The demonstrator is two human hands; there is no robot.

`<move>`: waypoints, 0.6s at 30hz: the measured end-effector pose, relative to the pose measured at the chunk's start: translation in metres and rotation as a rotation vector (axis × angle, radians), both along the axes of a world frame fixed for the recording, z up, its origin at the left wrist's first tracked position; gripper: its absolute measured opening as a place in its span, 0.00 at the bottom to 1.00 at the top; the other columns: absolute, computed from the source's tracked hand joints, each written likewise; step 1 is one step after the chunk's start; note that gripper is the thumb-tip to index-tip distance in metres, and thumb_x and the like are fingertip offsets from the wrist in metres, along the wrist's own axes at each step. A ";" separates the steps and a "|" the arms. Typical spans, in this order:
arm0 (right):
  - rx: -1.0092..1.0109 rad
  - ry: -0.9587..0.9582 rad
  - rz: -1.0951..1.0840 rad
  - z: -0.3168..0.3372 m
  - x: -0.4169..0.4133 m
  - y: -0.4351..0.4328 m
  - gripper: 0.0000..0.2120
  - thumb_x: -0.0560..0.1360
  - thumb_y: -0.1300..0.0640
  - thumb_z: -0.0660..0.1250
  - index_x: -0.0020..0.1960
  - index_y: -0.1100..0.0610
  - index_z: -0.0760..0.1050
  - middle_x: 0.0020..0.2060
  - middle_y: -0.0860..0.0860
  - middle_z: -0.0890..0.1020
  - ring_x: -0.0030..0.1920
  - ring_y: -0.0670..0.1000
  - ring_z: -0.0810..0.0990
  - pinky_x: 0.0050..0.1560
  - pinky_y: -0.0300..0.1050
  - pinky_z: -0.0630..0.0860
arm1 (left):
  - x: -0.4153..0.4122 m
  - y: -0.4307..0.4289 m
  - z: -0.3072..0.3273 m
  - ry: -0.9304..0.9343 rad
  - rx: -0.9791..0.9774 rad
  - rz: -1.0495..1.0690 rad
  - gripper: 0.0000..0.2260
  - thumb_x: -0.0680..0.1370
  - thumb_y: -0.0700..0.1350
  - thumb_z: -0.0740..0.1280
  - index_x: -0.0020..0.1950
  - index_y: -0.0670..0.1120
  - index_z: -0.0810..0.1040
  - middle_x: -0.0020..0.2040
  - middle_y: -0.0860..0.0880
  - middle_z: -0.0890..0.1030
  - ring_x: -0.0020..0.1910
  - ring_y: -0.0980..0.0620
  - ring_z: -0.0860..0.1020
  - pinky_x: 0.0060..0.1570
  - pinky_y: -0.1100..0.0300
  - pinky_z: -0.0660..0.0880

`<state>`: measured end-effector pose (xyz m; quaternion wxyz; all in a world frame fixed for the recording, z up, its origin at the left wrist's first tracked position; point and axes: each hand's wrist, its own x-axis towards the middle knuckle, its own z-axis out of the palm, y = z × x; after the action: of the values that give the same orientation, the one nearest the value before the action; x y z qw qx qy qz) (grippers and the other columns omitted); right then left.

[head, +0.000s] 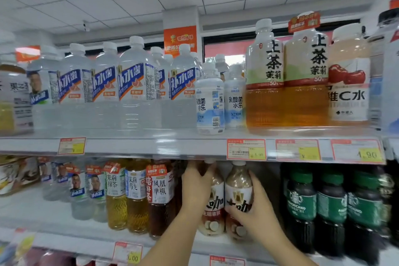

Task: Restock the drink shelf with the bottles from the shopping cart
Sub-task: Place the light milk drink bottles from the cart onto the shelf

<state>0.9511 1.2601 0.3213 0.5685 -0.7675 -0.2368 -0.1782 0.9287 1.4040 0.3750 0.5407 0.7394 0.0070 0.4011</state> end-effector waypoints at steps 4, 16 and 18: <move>-0.096 0.048 -0.050 -0.020 -0.002 -0.005 0.51 0.58 0.49 0.77 0.73 0.37 0.51 0.63 0.48 0.70 0.64 0.49 0.72 0.59 0.51 0.74 | -0.005 -0.001 -0.014 0.029 0.068 -0.011 0.17 0.76 0.45 0.68 0.63 0.52 0.70 0.52 0.59 0.77 0.53 0.60 0.76 0.43 0.77 0.69; -0.310 0.182 -0.120 -0.016 0.029 0.006 0.31 0.65 0.59 0.75 0.64 0.57 0.65 0.58 0.53 0.75 0.58 0.52 0.75 0.56 0.47 0.74 | 0.006 0.008 -0.072 0.426 0.188 0.084 0.30 0.73 0.43 0.71 0.68 0.47 0.56 0.61 0.49 0.76 0.58 0.51 0.75 0.53 0.57 0.73; -0.293 0.209 -0.113 -0.013 0.042 0.012 0.27 0.66 0.61 0.75 0.62 0.58 0.67 0.56 0.53 0.78 0.57 0.52 0.76 0.53 0.43 0.72 | 0.021 0.009 -0.070 0.488 0.180 0.132 0.26 0.74 0.43 0.70 0.67 0.44 0.61 0.61 0.46 0.77 0.60 0.47 0.76 0.57 0.54 0.73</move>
<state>0.9930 1.2723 0.3079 0.4612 -0.8685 -0.1565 -0.0926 0.9499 1.4129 0.3054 0.4279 0.8572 0.1498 0.2442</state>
